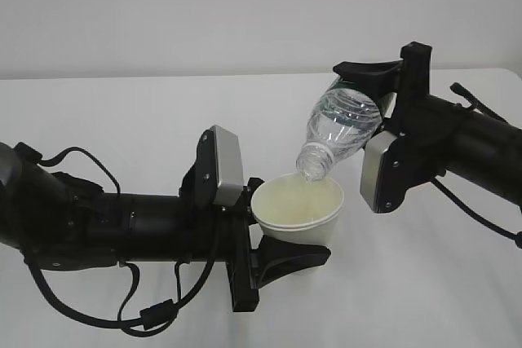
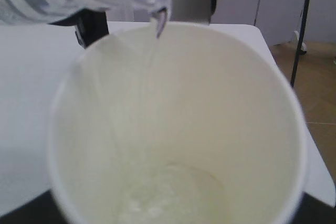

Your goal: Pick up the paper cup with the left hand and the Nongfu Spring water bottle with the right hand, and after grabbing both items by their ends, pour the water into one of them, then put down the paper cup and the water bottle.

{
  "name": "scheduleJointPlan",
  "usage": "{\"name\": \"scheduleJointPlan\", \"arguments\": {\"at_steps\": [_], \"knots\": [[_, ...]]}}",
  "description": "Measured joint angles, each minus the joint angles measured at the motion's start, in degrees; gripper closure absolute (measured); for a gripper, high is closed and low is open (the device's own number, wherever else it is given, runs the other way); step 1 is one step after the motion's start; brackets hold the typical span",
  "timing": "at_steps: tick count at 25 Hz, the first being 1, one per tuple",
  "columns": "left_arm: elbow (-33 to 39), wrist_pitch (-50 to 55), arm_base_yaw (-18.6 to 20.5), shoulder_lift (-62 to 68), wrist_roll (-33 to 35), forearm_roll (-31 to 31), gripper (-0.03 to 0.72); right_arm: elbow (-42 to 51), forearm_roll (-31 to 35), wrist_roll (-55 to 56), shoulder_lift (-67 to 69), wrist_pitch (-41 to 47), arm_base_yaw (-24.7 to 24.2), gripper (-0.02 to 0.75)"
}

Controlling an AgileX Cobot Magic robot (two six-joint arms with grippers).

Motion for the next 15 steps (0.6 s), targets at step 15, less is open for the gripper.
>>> {"name": "scheduleJointPlan", "arguments": {"at_steps": [15], "knots": [[0.00, 0.00, 0.00, 0.00, 0.00, -0.10, 0.271, 0.00, -0.21, 0.00, 0.00, 0.00, 0.00, 0.291]]}}
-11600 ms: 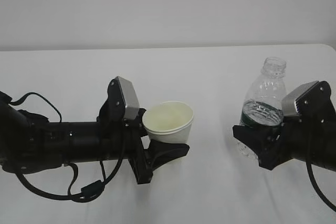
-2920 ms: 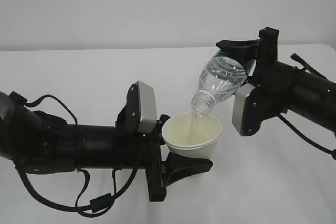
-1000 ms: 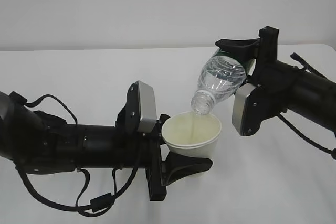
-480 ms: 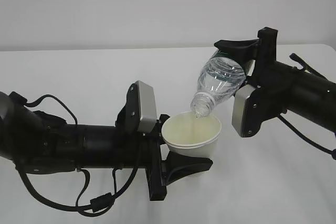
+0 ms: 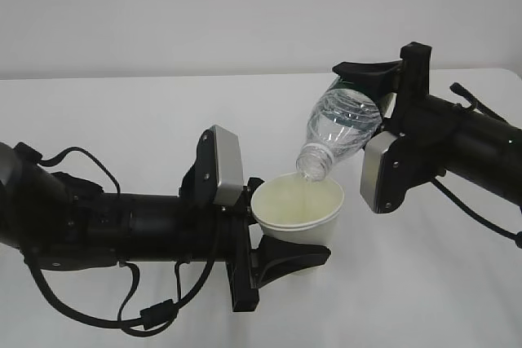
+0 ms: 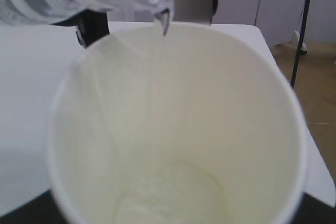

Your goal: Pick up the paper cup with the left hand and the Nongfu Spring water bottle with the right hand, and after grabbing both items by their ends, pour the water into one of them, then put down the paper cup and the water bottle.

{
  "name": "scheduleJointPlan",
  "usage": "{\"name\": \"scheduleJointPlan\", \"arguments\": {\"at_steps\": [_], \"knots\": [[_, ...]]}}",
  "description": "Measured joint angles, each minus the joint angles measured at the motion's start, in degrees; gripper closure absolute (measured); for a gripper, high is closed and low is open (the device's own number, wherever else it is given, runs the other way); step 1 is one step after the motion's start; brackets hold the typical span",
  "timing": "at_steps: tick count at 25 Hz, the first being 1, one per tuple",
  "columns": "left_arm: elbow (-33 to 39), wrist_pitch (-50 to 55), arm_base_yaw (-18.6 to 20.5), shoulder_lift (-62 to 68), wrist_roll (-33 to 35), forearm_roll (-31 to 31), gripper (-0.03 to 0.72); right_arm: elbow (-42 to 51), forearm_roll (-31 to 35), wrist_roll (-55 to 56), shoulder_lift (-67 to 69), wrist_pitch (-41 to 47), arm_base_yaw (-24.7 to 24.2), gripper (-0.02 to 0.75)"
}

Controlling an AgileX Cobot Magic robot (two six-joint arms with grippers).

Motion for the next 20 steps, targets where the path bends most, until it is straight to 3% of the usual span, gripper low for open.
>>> {"name": "scheduleJointPlan", "arguments": {"at_steps": [20], "knots": [[0.00, 0.00, 0.00, 0.00, 0.00, 0.00, 0.271, 0.00, 0.00, 0.00, 0.00, 0.00, 0.00, 0.291]]}}
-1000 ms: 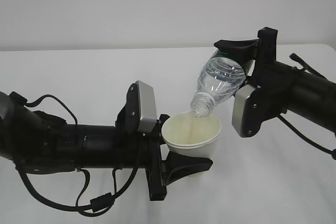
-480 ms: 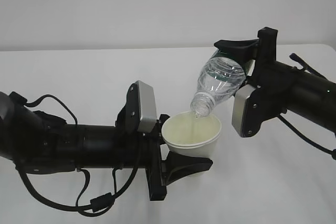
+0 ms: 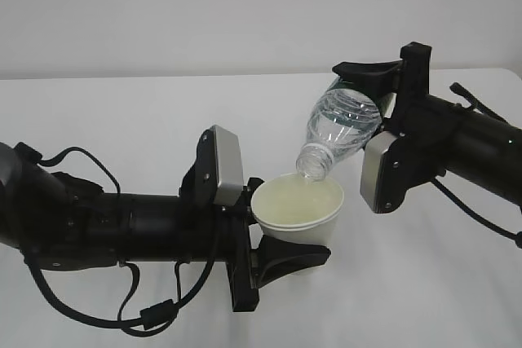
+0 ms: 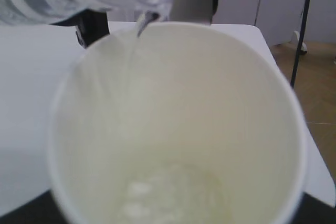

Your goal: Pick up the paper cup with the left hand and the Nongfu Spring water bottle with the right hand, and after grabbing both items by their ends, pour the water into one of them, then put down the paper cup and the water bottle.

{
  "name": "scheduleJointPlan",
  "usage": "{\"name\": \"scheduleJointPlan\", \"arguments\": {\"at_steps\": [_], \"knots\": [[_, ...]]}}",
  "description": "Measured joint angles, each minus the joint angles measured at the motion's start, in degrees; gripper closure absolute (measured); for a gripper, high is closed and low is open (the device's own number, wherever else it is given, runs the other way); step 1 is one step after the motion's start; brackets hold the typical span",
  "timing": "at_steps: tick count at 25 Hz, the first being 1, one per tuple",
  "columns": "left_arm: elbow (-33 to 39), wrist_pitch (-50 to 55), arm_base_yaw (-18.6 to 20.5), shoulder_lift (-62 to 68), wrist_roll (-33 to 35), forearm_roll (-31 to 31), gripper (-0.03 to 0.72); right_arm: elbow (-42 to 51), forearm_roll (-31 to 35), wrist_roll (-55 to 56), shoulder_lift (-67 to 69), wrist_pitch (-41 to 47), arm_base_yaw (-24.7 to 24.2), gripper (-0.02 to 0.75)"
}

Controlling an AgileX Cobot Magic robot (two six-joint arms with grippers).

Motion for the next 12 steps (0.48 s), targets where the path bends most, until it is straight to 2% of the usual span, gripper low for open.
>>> {"name": "scheduleJointPlan", "arguments": {"at_steps": [12], "knots": [[0.00, 0.00, 0.00, 0.00, 0.00, 0.00, 0.271, 0.00, 0.00, -0.50, 0.00, -0.02, 0.00, 0.291]]}}
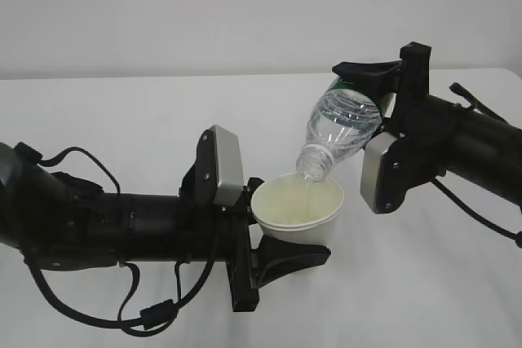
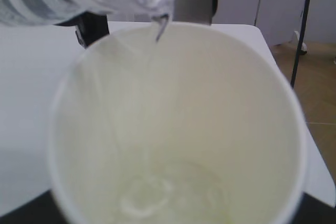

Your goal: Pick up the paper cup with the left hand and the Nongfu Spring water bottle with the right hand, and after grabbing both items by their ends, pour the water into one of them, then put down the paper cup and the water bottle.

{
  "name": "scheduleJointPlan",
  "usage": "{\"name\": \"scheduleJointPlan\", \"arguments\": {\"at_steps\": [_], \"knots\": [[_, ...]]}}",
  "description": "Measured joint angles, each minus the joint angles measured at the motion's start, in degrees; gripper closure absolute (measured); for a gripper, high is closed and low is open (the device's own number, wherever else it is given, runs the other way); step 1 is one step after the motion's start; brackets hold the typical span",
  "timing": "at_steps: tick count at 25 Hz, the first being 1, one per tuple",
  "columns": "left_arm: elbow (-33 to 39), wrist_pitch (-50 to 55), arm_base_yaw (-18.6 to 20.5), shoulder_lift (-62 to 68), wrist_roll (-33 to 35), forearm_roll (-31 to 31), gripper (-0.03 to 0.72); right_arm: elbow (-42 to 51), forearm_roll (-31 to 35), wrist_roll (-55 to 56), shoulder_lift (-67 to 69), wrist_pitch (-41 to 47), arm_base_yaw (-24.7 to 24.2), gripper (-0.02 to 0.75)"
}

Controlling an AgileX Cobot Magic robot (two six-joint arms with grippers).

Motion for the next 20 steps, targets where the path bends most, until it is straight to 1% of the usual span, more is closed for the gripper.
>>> {"name": "scheduleJointPlan", "arguments": {"at_steps": [20], "knots": [[0.00, 0.00, 0.00, 0.00, 0.00, 0.00, 0.272, 0.00, -0.42, -0.58, 0.00, -0.90, 0.00, 0.291]]}}
